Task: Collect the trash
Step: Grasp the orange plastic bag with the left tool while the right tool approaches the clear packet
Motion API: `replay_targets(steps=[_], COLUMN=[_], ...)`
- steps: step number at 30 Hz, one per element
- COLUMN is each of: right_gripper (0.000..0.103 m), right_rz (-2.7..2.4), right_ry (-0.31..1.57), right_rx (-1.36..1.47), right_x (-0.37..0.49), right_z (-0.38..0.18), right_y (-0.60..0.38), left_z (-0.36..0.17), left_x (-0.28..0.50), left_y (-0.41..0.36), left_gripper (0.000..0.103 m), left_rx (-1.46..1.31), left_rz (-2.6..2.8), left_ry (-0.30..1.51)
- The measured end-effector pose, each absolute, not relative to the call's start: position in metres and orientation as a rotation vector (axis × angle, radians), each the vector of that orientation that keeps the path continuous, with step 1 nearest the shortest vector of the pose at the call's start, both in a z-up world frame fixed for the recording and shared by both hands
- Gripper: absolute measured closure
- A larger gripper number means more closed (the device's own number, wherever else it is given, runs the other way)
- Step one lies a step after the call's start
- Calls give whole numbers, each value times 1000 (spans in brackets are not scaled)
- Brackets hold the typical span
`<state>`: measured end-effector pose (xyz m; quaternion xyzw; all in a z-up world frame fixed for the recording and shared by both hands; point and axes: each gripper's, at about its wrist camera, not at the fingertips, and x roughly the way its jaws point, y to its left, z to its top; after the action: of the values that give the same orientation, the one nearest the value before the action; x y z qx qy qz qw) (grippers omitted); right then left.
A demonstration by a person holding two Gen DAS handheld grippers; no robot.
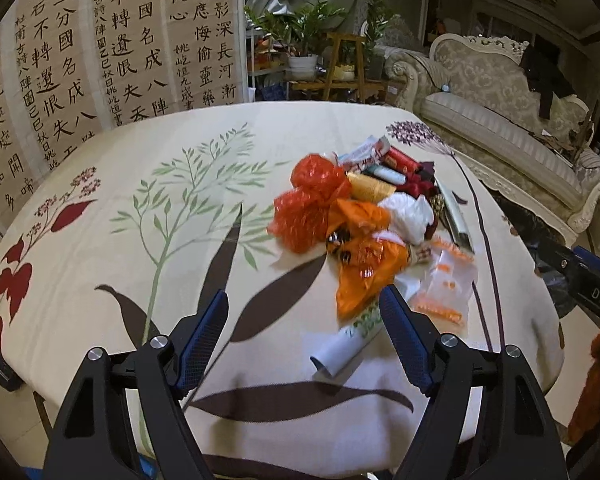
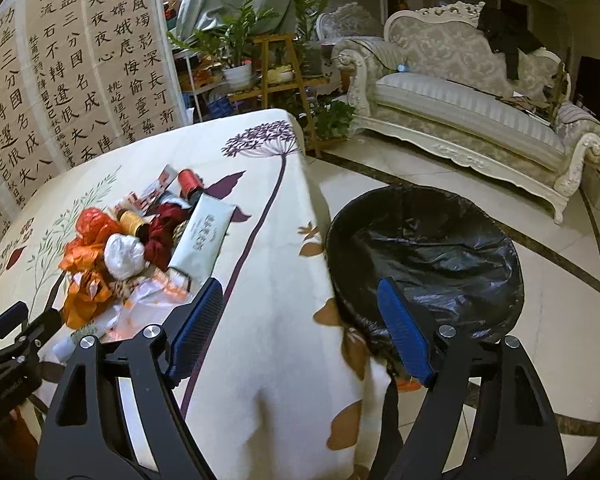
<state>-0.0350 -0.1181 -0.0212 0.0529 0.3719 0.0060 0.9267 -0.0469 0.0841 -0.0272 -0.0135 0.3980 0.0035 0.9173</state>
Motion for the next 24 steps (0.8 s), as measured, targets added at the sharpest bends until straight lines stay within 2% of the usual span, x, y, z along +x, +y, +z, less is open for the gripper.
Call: replay_targets(steps=[15, 19, 24], right_gripper=[25, 25, 25], right_rz=[26, 19, 17], right_ry=[754, 750, 758], right_rx=[102, 114, 121], right_x=[-28, -24, -20], right_z=[-17, -16, -18], right_y=[-108, -111, -113], left_z=[-28, -23, -30], left_x=[-14, -15, -1], left_y=[64, 61, 55], left_gripper=[27, 23, 23], left_rx=[-39, -34, -15], left_rz=[-48, -44, -22], left_ry=[818, 802, 816])
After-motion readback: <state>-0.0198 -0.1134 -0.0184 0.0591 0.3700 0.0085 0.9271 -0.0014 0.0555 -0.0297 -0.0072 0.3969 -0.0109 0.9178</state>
